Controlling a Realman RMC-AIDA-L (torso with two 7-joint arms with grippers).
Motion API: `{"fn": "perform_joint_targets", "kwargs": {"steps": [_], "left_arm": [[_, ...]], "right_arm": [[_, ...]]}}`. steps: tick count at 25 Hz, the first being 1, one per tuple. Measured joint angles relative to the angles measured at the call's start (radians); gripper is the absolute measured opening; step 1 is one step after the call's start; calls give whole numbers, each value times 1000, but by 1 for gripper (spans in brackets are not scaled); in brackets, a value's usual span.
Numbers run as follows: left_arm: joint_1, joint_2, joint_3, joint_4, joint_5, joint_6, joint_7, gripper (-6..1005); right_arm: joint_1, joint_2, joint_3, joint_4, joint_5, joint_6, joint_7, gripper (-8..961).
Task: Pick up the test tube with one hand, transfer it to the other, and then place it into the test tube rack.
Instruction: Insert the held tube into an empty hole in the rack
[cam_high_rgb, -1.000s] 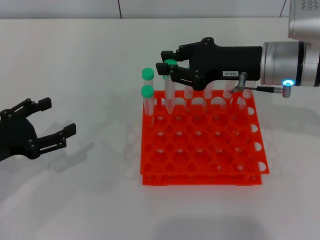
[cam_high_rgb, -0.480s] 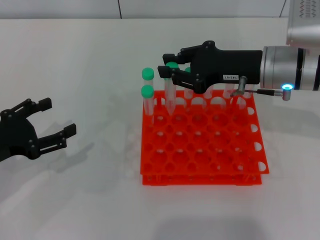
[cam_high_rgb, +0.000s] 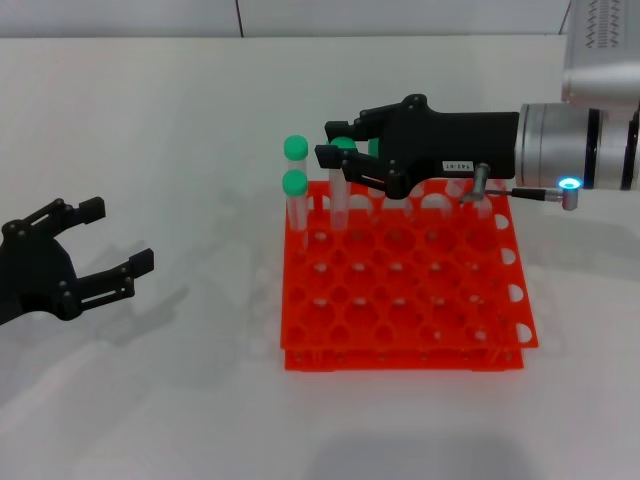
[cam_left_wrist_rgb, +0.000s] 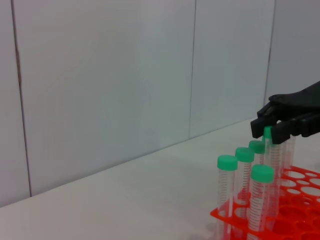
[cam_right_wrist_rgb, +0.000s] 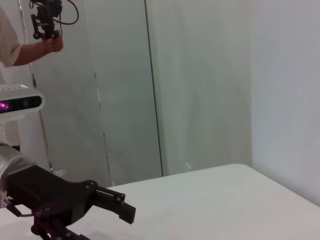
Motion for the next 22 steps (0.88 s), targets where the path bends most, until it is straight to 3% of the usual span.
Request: {"fn": "perform_joint_targets", "kwargs": {"steps": [22], "left_arm": [[2, -2, 3, 0, 0, 0, 0, 894]], "right_arm": [[3, 0, -26, 13, 7, 16, 0, 250]]}}
